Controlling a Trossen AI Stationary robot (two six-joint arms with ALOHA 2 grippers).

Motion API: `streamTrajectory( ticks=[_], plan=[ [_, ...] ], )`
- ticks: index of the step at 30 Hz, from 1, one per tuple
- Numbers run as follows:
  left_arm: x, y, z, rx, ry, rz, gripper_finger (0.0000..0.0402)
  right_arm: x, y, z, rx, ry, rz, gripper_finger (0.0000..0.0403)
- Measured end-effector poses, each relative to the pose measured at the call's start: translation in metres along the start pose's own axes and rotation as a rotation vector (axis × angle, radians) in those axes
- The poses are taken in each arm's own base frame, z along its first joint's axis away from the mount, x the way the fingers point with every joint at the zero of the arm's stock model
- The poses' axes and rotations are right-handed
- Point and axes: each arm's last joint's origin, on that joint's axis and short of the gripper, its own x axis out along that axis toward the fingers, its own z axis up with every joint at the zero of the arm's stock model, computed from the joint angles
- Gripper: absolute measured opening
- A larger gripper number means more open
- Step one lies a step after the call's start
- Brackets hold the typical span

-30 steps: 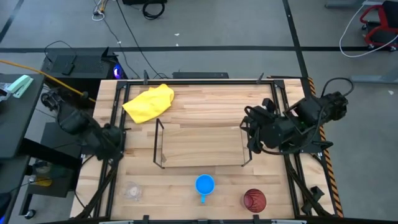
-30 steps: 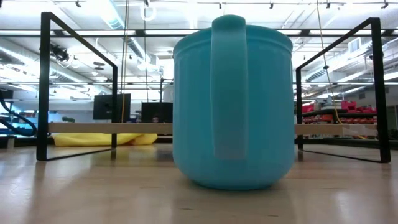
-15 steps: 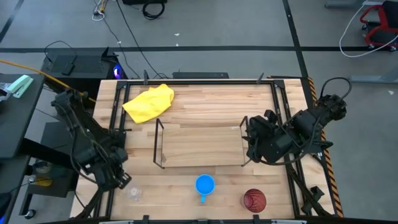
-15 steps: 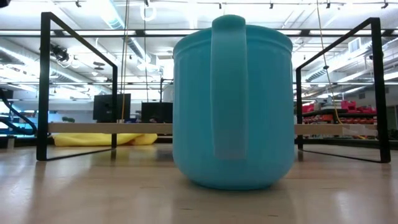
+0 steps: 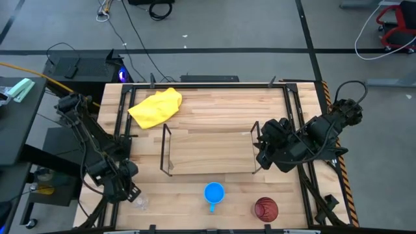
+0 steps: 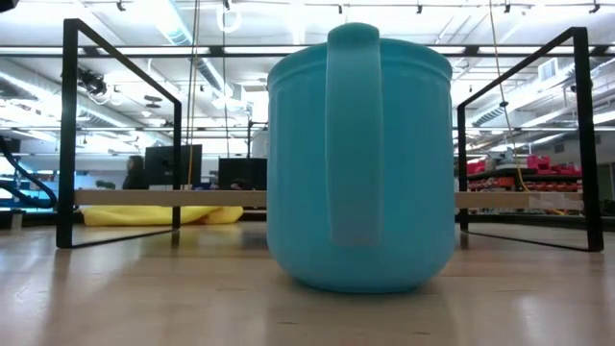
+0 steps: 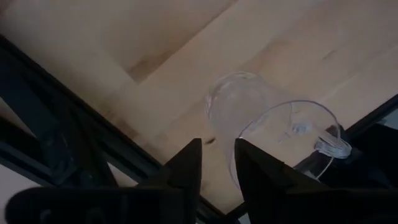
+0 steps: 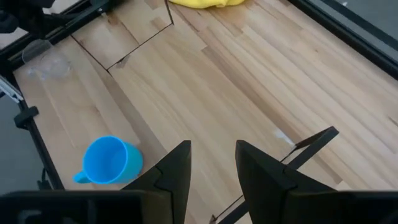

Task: Stack small to large cups/mugs on shelf
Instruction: Put the transparent mug on the shelf

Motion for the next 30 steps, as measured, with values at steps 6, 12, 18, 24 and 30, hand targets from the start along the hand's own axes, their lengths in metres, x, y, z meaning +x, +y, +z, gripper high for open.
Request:
streamTrajectory(
  ticks=[6, 12, 18, 24, 30],
  plan=[
    [0.000, -0.003, -0.001, -0.021, 0.020, -0.036, 0.0121, 0.000, 0.000, 0.000, -0.021, 0.001, 0.000, 0.0132],
    [0.000, -0.006, -0.002, -0.025, 0.031, -0.065, 0.0130, 0.000, 0.000, 0.000, -0.058, 0.001, -0.001, 0.0132],
    [0.004, -0.007, -0.002, -0.029, 0.020, -0.039, 0.0135, 0.000, 0.000, 0.000, -0.062, 0.001, -0.001, 0.0132],
    [0.017, -0.010, -0.004, -0.024, -0.003, 0.018, 0.0134, 0.000, 0.000, 0.000, -0.062, 0.001, -0.001, 0.0132],
    [0.025, -0.011, -0.004, -0.023, -0.017, 0.053, 0.0120, 0.000, 0.000, 0.000, -0.061, -0.003, -0.002, 0.0132]
  ],
)
